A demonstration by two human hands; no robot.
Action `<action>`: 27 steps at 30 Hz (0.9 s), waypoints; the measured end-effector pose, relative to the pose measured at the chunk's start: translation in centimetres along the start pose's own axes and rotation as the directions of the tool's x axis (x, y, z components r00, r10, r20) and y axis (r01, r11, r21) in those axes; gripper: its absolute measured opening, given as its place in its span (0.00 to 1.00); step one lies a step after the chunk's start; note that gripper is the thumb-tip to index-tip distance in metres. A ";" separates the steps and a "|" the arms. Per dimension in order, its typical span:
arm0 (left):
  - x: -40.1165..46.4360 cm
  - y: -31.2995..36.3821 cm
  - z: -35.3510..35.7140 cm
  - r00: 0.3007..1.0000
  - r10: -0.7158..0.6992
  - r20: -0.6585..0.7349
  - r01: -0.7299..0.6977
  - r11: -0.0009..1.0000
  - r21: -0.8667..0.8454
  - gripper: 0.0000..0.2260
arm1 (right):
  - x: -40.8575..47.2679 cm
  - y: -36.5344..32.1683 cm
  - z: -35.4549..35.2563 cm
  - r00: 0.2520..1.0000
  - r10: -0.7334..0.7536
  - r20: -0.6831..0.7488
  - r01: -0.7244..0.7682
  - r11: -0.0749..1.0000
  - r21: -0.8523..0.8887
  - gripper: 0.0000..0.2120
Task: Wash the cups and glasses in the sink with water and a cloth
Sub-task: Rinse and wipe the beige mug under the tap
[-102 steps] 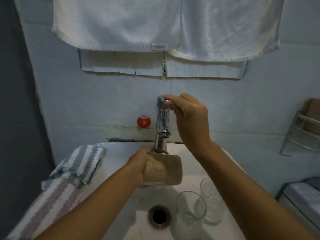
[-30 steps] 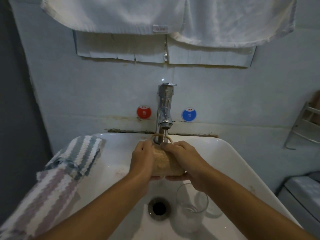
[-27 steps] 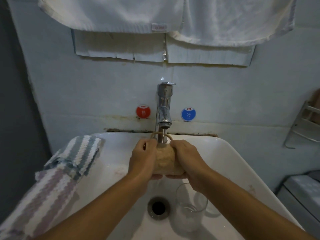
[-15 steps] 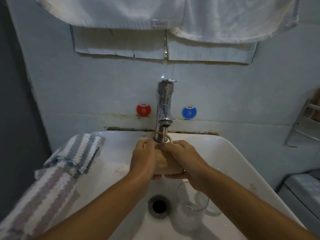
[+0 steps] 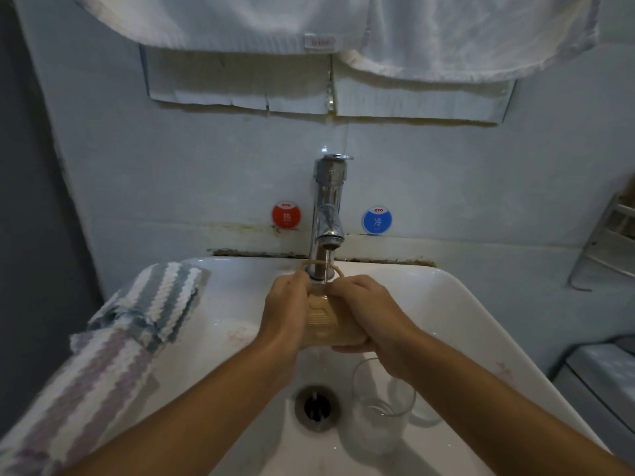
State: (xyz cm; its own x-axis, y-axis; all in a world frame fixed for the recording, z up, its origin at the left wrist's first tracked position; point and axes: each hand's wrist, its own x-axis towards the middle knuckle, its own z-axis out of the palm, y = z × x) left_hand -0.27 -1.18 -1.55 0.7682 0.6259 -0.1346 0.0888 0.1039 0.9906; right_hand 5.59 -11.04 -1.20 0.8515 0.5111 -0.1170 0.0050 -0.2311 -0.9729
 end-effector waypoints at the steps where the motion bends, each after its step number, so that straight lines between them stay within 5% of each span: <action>1: -0.1 0.0 0.1 1.000 0.008 0.004 -0.008 1.000 0.009 0.11 | 0.0 0.0 0.0 1.000 0.008 -0.007 -0.008 1.000 -0.005 0.14; 12: -0.4 0.1 -0.2 0.997 -0.075 -0.020 0.071 0.983 -0.171 0.13 | 0.3 -0.2 0.0 0.993 0.111 -0.038 -0.107 0.990 0.088 0.13; 19: -0.3 0.1 -0.1 0.992 -0.125 0.004 0.124 0.981 -0.152 0.16 | 0.4 0.1 0.0 0.996 0.061 -0.058 -0.064 0.996 -0.056 0.14; 27: -0.6 0.1 0.0 0.991 -0.132 0.012 0.133 0.980 -0.149 0.14 | 0.6 0.1 -0.1 0.989 0.121 -0.081 -0.119 0.992 0.030 0.16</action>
State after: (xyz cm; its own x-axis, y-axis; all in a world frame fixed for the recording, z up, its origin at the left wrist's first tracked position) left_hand -0.73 -1.52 -1.34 0.7575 0.5969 -0.2643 0.0945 0.3003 0.9492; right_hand 6.17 -10.80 -1.33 0.8855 0.4106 -0.2175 -0.1122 -0.2653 -0.9576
